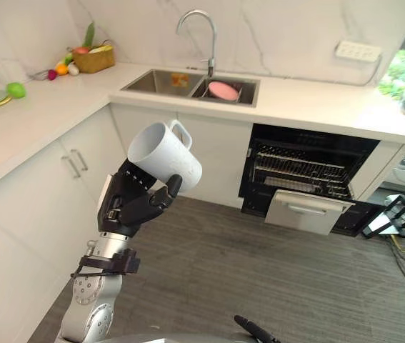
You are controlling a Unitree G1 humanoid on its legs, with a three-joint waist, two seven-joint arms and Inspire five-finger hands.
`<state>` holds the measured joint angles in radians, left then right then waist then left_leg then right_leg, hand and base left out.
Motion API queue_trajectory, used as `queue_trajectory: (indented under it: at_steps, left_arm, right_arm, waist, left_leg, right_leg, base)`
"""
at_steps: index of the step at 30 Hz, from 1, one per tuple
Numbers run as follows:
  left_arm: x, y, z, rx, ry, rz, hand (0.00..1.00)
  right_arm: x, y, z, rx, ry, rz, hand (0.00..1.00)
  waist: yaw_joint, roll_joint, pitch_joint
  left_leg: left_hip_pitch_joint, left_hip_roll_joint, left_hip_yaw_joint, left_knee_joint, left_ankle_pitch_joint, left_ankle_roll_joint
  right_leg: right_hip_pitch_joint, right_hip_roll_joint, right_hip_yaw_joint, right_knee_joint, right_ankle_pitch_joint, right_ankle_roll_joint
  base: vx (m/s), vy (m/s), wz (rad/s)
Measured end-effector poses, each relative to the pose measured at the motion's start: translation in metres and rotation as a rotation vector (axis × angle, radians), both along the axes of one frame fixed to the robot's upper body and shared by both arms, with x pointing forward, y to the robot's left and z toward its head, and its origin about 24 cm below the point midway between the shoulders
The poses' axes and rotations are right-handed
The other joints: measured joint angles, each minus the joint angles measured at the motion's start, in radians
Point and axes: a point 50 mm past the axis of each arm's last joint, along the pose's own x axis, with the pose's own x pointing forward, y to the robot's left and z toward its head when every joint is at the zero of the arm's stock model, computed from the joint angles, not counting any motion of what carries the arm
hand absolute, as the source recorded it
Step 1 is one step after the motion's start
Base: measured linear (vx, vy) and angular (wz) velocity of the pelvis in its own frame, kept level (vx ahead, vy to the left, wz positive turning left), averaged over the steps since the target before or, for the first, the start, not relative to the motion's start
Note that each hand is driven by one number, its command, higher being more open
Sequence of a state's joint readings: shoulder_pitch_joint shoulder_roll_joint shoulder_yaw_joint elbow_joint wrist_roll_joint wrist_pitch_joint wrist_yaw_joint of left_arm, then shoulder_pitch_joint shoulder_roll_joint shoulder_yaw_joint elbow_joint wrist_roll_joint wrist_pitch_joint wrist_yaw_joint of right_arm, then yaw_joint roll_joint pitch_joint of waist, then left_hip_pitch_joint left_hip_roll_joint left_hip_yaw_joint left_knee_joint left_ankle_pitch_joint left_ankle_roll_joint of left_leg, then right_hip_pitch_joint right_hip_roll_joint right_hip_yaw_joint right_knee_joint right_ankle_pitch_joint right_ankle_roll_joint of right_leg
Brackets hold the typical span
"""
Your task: Walk over to the sink, pick up the cup, carry it to the dishwasher, place the cup inside the dishwasher, then close the dishwasher door
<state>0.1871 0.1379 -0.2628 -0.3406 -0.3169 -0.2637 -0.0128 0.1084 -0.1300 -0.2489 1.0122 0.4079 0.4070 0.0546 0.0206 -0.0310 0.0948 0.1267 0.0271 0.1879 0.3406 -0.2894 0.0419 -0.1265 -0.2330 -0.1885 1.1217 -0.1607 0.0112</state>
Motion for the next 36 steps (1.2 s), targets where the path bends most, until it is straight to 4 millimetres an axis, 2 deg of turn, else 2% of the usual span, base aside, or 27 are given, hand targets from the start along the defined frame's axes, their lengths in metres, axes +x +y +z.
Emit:
queue_trajectory:
  at_steps: [1, 2, 4, 5, 6, 7, 8, 9, 11, 13, 14, 15, 16, 17, 18, 19, 20, 21, 23, 24, 25, 26, 27, 28, 29, 33, 36]
  left_arm:
    - [0.002, -0.006, 0.003, -0.001, -0.011, -0.015, 0.00]
    - [0.003, -0.008, 0.004, -0.003, -0.014, -0.023, 0.00]
    - [0.007, -0.014, 0.002, -0.002, -0.002, -0.039, 0.00]
    - [0.010, -0.016, -0.004, 0.006, 0.030, -0.040, 0.00]
    - [0.010, -0.017, -0.010, 0.009, 0.068, -0.036, 0.00]
    - [0.009, -0.017, -0.013, 0.009, 0.083, -0.033, 0.00]
    - [0.007, -0.020, -0.018, 0.002, 0.108, -0.027, 0.00]
    - [0.005, -0.025, -0.025, -0.030, 0.160, -0.013, 0.00]
    - [0.003, -0.032, -0.026, -0.027, 0.160, -0.030, 0.00]
    - [0.002, -0.036, -0.025, -0.032, 0.152, -0.044, 0.00]
    - [0.002, -0.036, -0.023, -0.039, 0.143, -0.041, 0.00]
    - [0.002, -0.036, -0.021, -0.059, 0.125, -0.034, 0.00]
    - [0.002, -0.037, -0.019, -0.073, 0.113, -0.031, 0.00]
    - [0.001, -0.039, -0.014, -0.102, 0.082, -0.025, 0.00]
    - [0.001, -0.039, -0.011, -0.119, 0.063, -0.019, 0.00]
    - [0.001, -0.039, -0.010, -0.122, 0.057, -0.016, 0.00]
    - [0.000, -0.037, -0.010, -0.125, 0.045, -0.011, 0.00]
    - [0.000, -0.036, -0.009, -0.123, 0.039, -0.007, 0.00]
    - [0.000, -0.030, -0.010, -0.107, 0.030, 0.019, 0.00]
    - [0.000, -0.028, -0.009, -0.108, 0.028, 0.027, 0.00]
    - [0.001, -0.027, -0.009, -0.114, 0.026, 0.045, 0.00]
    - [0.002, -0.026, -0.010, -0.112, 0.029, 0.048, 0.00]
    - [0.002, -0.027, -0.012, -0.105, 0.042, 0.047, 0.00]
    - [0.001, -0.030, -0.013, -0.108, 0.046, 0.038, 0.00]
    - [0.000, -0.031, -0.013, -0.109, 0.048, 0.035, 0.00]
    - [0.000, -0.029, -0.013, -0.101, 0.053, 0.052, 0.00]
    - [0.001, -0.022, -0.013, -0.075, 0.040, 0.050, 0.00]
  right_arm:
    - [0.008, 0.005, 0.001, 0.011, -0.044, 0.006, 1.00]
    - [0.011, 0.006, 0.002, 0.012, -0.062, 0.008, 1.00]
    - [0.019, 0.008, 0.004, 0.010, -0.089, 0.022, 1.00]
    - [0.025, 0.008, 0.005, 0.004, -0.104, 0.032, 1.00]
    - [0.026, 0.010, 0.006, 0.000, -0.109, 0.043, 1.00]
    - [0.025, 0.011, 0.005, -0.001, -0.102, 0.053, 1.00]
    - [0.023, 0.012, 0.006, -0.011, -0.104, 0.057, 1.00]
    - [0.033, 0.001, 0.010, -0.049, -0.132, 0.076, 1.00]
    - [0.042, -0.002, 0.014, -0.085, -0.160, 0.100, 1.00]
    - [0.041, -0.001, 0.014, -0.094, -0.154, 0.097, 1.00]
    - [0.039, 0.001, 0.014, -0.098, -0.150, 0.090, 1.00]
    - [0.037, 0.000, 0.015, -0.111, -0.151, 0.085, 1.00]
    - [0.035, -0.001, 0.016, -0.118, -0.150, 0.083, 1.00]
    - [0.031, -0.002, 0.017, -0.128, -0.152, 0.073, 1.00]
    - [0.029, -0.003, 0.017, -0.137, -0.148, 0.060, 1.00]
    - [0.027, -0.003, 0.017, -0.141, -0.142, 0.058, 1.00]
    - [0.023, -0.005, 0.016, -0.146, -0.128, 0.049, 1.00]
    - [0.021, -0.005, 0.015, -0.146, -0.119, 0.048, 1.00]
    - [0.021, -0.005, 0.011, -0.143, -0.086, 0.068, 1.00]
    - [0.022, -0.005, 0.011, -0.142, -0.085, 0.076, 1.00]
    - [0.025, -0.003, 0.010, -0.140, -0.084, 0.093, 1.00]
    - [0.029, 0.000, 0.010, -0.137, -0.089, 0.097, 1.00]
    - [0.029, 0.004, 0.008, -0.132, -0.083, 0.101, 1.00]
    - [0.029, 0.008, 0.008, -0.137, -0.089, 0.101, 1.00]
    - [0.029, 0.007, 0.008, -0.142, -0.090, 0.100, 1.00]
    - [0.032, 0.016, 0.009, -0.180, -0.087, 0.077, 1.00]
    - [0.031, 0.014, 0.010, -0.235, -0.060, -0.050, 1.00]
  waist:
    - [-0.015, 0.003, -0.001]
    - [-0.022, 0.004, -0.001]
    - [-0.042, 0.012, 0.005]
    - [-0.048, 0.019, 0.010]
    - [-0.049, 0.017, 0.013]
    - [-0.049, 0.010, 0.013]
    - [-0.051, -0.005, 0.009]
    - [-0.046, 0.063, 0.019]
    - [-0.040, 0.094, 0.023]
    - [-0.038, 0.092, 0.025]
    - [-0.036, 0.089, 0.028]
    - [-0.028, 0.095, 0.034]
    - [-0.025, 0.101, 0.035]
    - [-0.018, 0.097, 0.037]
    - [-0.016, 0.098, 0.038]
    - [-0.014, 0.095, 0.039]
    - [-0.005, 0.090, 0.040]
    - [0.000, 0.087, 0.041]
    - [0.012, 0.086, 0.037]
    - [0.012, 0.086, 0.037]
    - [0.012, 0.085, 0.037]
    - [0.013, 0.080, 0.038]
    - [0.013, 0.066, 0.037]
    - [0.013, 0.067, 0.030]
    - [0.013, 0.070, 0.026]
    - [0.013, 0.033, 0.004]
    - [-0.011, 0.031, 0.001]
  left_leg:
    - [0.033, 0.031, 0.004, -0.049, 0.008, -0.015]
    - [0.047, 0.044, 0.007, -0.073, 0.013, -0.024]
    - [0.094, 0.078, 0.014, -0.114, 0.016, -0.041]
    - [0.127, 0.094, 0.016, -0.116, 0.006, -0.059]
    - [0.165, 0.092, 0.019, -0.113, -0.014, -0.092]
    - [0.186, 0.083, 0.018, -0.108, -0.028, -0.109]
    - [0.224, 0.064, 0.018, -0.087, -0.071, -0.137]
    - [0.235, 0.112, 0.028, -0.053, -0.089, -0.147]
    - [0.228, 0.143, 0.046, -0.012, -0.077, -0.148]
    - [0.217, 0.173, 0.046, 0.080, -0.044, -0.148]
    - [0.172, 0.209, 0.044, 0.226, 0.002, -0.128]
    - [0.092, 0.261, 0.032, 0.421, 0.117, -0.090]
    - [0.040, 0.288, 0.016, 0.516, 0.199, -0.075]
    - [-0.065, 0.331, -0.008, 0.711, 0.267, -0.083]
    - [-0.165, 0.349, -0.014, 0.843, 0.239, -0.072]
    - [-0.201, 0.343, -0.014, 0.865, 0.217, -0.072]
    - [-0.259, 0.315, -0.004, 0.850, 0.152, -0.077]
    - [-0.272, 0.295, 0.009, 0.803, 0.121, -0.082]
    - [-0.251, 0.229, 0.074, 0.477, 0.032, -0.078]
    - [-0.240, 0.213, 0.079, 0.374, 0.027, -0.079]
    - [-0.225, 0.186, 0.066, 0.188, 0.031, -0.080]
    - [-0.216, 0.162, 0.035, 0.064, 0.058, -0.083]
    - [-0.189, 0.122, -0.002, -0.034, 0.147, -0.082]
    - [-0.176, 0.101, -0.033, -0.084, 0.210, -0.101]
    - [-0.171, 0.098, -0.034, -0.080, 0.209, -0.100]
    - [-0.158, 0.081, -0.023, -0.025, 0.142, -0.073]
    - [-0.106, 0.072, 0.004, -0.057, 0.135, -0.067]
  right_leg:
    - [-0.066, 0.045, -0.020, -0.089, -0.047, 0.005]
    - [-0.093, 0.064, -0.035, -0.162, -0.062, 0.008]
    - [-0.135, 0.110, -0.081, -0.433, -0.058, 0.011]
    - [-0.137, 0.140, -0.086, -0.619, -0.014, 0.014]
    - [-0.129, 0.163, -0.083, -0.772, 0.086, 0.011]
    - [-0.128, 0.160, -0.078, -0.817, 0.162, 0.002]
    - [-0.138, 0.143, -0.071, -0.781, 0.256, -0.089]
    - [-0.143, 0.183, -0.081, -0.724, 0.207, -0.093]
    - [-0.162, 0.211, -0.083, -0.680, 0.135, -0.106]
    - [-0.152, 0.236, -0.087, -0.645, 0.064, -0.113]
    - [-0.119, 0.256, -0.096, -0.649, 0.028, -0.123]
    - [-0.070, 0.272, -0.124, -0.678, 0.007, -0.123]
    - [-0.044, 0.282, -0.137, -0.693, 0.002, -0.123]
    - [-0.010, 0.302, -0.142, -0.716, -0.009, -0.134]
    - [0.036, 0.326, -0.138, -0.758, -0.012, -0.138]
    - [0.055, 0.333, -0.132, -0.779, -0.012, -0.138]
    - [0.100, 0.344, -0.112, -0.827, -0.010, -0.135]
    - [0.120, 0.347, -0.093, -0.847, -0.001, -0.122]
    - [0.195, 0.347, -0.020, -0.910, 0.023, -0.130]
    - [0.205, 0.346, -0.001, -0.920, 0.025, -0.128]
    - [0.222, 0.344, 0.039, -0.933, 0.027, -0.123]
    - [0.230, 0.338, 0.073, -0.936, 0.022, -0.115]
    - [0.239, 0.319, 0.119, -0.940, 0.015, -0.098]
    - [0.238, 0.308, 0.166, -0.940, 0.001, -0.074]
    - [0.237, 0.306, 0.175, -0.940, -0.004, -0.068]
    - [0.238, 0.280, 0.293, -0.957, -0.006, -0.039]
    - [0.261, 0.269, 0.324, -0.971, 0.013, -0.008]
  base:
    - [0.34, -0.033, -0.11]
    - [0.39, -0.057, -0.11]
    - [0.40, -0.087, -0.13]
    - [0.48, -0.149, -0.21]
    - [0.49, -0.166, -0.24]
    - [0.52, -0.201, -0.19]
    - [0.48, -0.183, -0.29]
    - [0.46, -0.171, -0.31]
    - [0.42, -0.189, -0.26]
    - [0.36, -0.228, -0.25]
    - [0.34, -0.224, -0.44]
    - [0.28, -0.158, -0.44]
    - [0.29, -0.113, -0.37]
    - [0.28, -0.100, -0.21]
    - [0.28, -0.095, -0.17]
    - [0.28, -0.101, -0.19]
    - [0.23, -0.065, -0.28]
    - [0.31, -0.061, -0.55]
    - [0.35, -0.028, -0.80]
    - [0.43, 0.030, -0.92]
    - [0.35, 0.064, -0.88]
    - [0.41, 0.119, -1.13]
    - [0.38, 0.201, -1.13]
    - [0.31, 0.177, -0.90]
    - [0.30, 0.202, -0.66]
    - [0.20, 0.161, -0.72]
    - [0.14, 0.138, -0.44]
